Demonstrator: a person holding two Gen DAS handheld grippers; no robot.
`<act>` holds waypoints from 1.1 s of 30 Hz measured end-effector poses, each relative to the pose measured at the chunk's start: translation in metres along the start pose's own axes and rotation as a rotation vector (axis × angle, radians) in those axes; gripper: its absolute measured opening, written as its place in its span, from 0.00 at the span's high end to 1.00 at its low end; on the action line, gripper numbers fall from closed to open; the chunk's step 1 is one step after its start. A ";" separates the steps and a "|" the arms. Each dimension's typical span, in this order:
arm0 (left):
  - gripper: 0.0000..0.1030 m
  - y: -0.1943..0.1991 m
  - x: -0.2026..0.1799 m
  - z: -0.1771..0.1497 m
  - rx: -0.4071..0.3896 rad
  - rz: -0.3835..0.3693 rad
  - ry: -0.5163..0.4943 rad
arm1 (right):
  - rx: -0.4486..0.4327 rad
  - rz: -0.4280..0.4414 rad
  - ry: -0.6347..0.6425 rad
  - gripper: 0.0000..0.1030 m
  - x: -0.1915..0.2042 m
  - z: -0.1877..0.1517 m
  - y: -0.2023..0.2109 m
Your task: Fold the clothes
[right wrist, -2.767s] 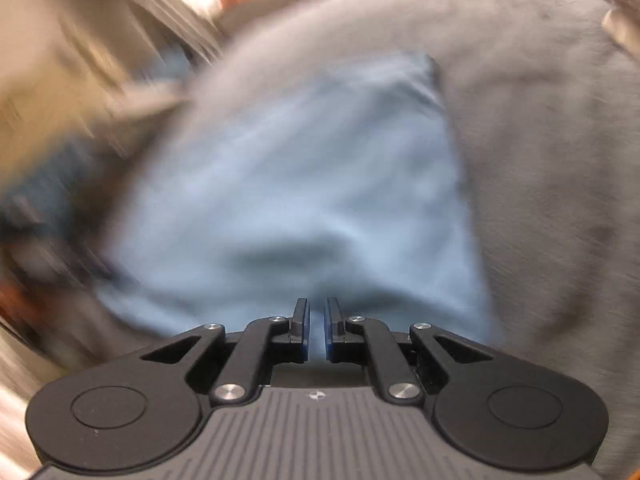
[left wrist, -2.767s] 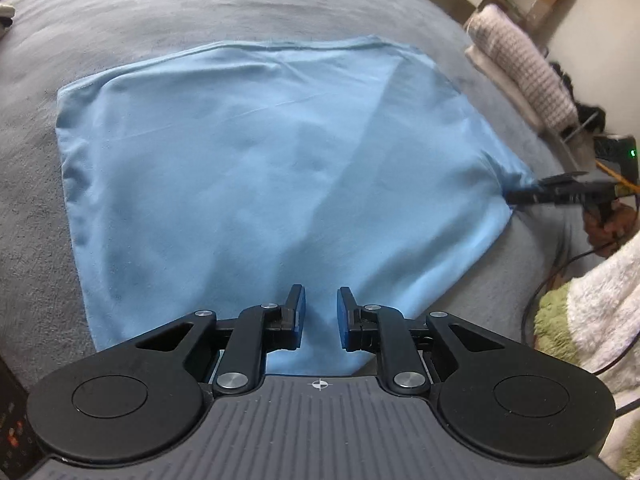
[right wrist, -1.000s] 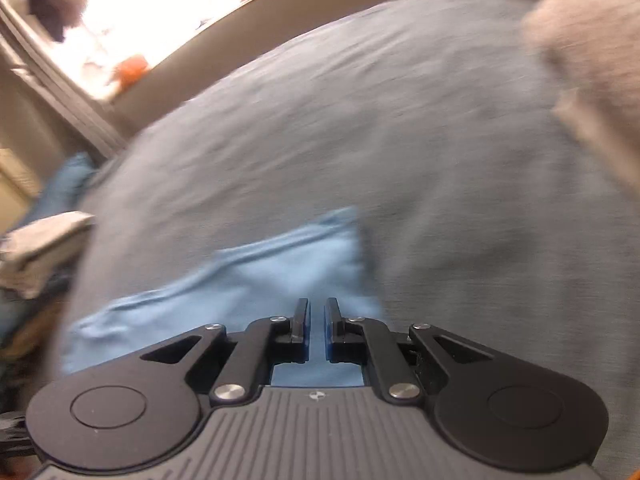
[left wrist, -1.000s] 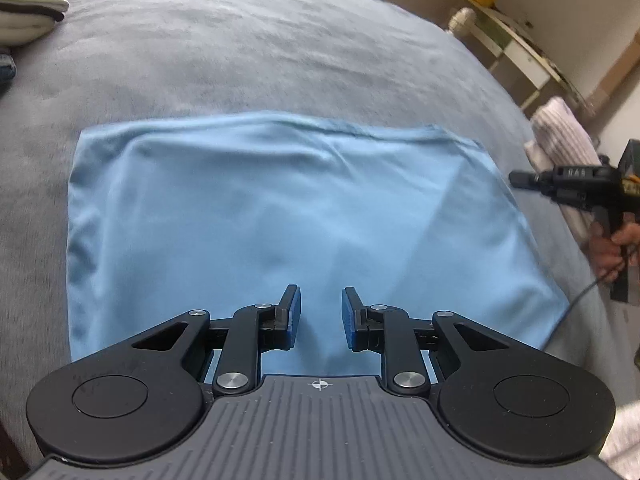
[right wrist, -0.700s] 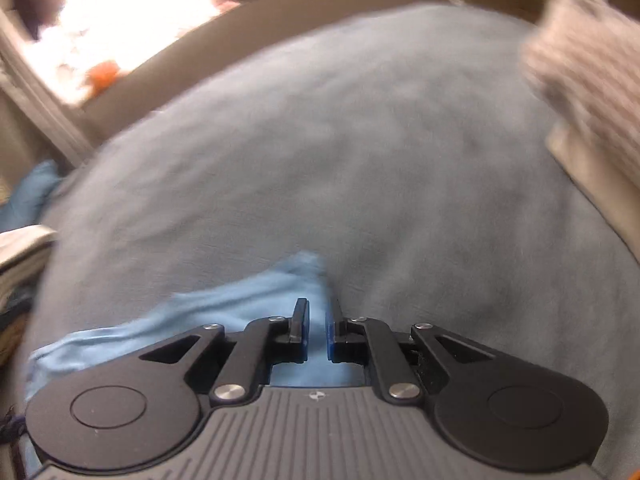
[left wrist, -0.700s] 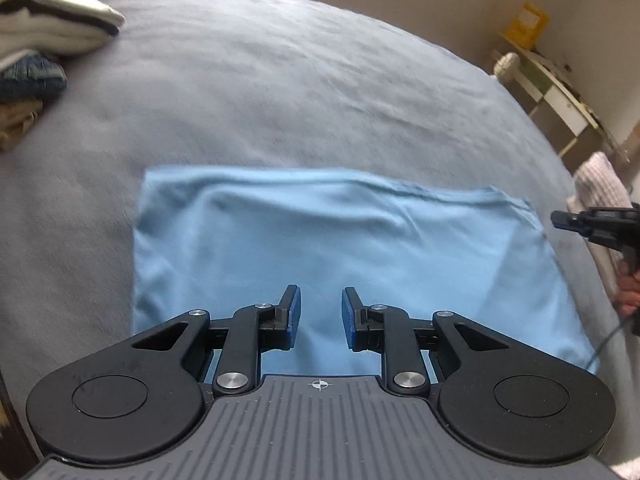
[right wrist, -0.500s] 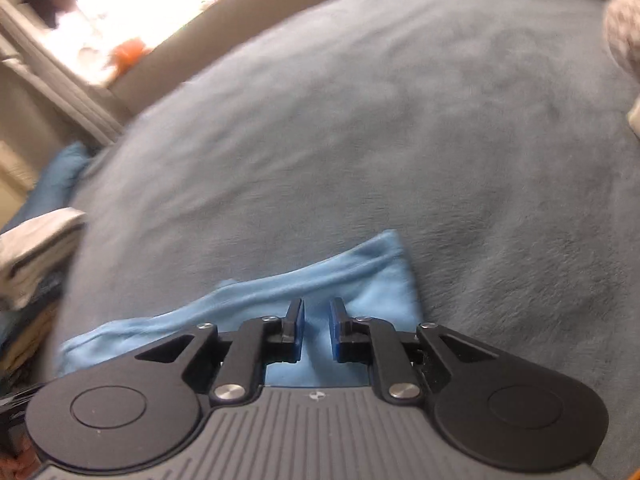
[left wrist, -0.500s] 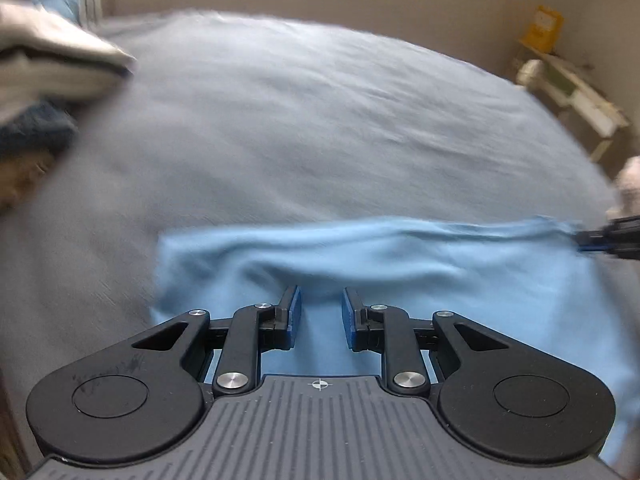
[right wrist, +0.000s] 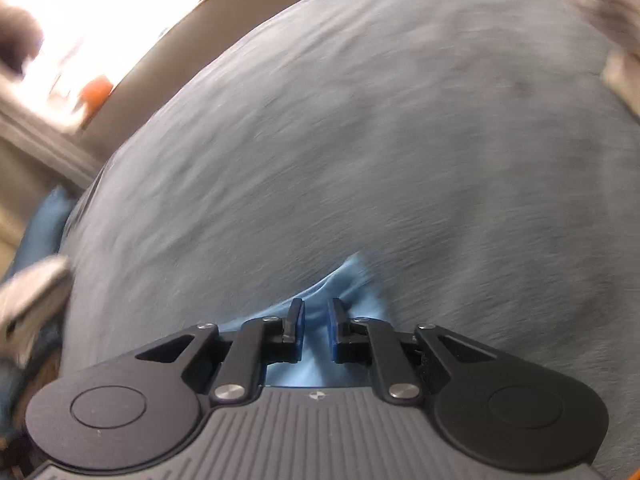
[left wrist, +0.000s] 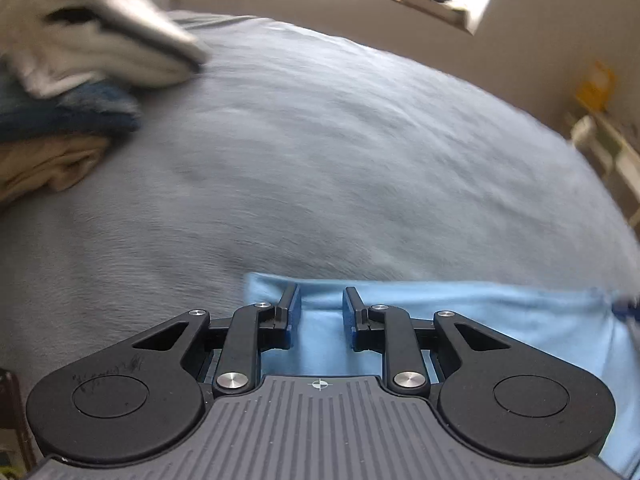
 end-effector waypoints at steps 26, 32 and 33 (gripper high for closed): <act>0.69 0.115 -0.051 -0.038 0.322 -0.295 -0.199 | 0.171 0.274 -0.165 0.86 0.008 -0.031 0.088; 0.69 0.123 -0.043 -0.112 0.522 -0.330 -0.282 | 0.266 0.153 -0.193 0.86 -0.033 -0.078 0.086; 0.69 0.128 -0.035 -0.117 0.531 -0.324 -0.273 | 0.252 0.104 -0.170 0.86 -0.045 -0.080 0.094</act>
Point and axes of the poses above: each gripper's, at about its wrist camera, not at the fingertips, and y roughly against the way its jaws point, x to its left, z to its top, the point moved 5 cm from there along -y, roughly the way its jaws point, and after that the axes turned 12 degrees about -x, right-handed, at the moved point
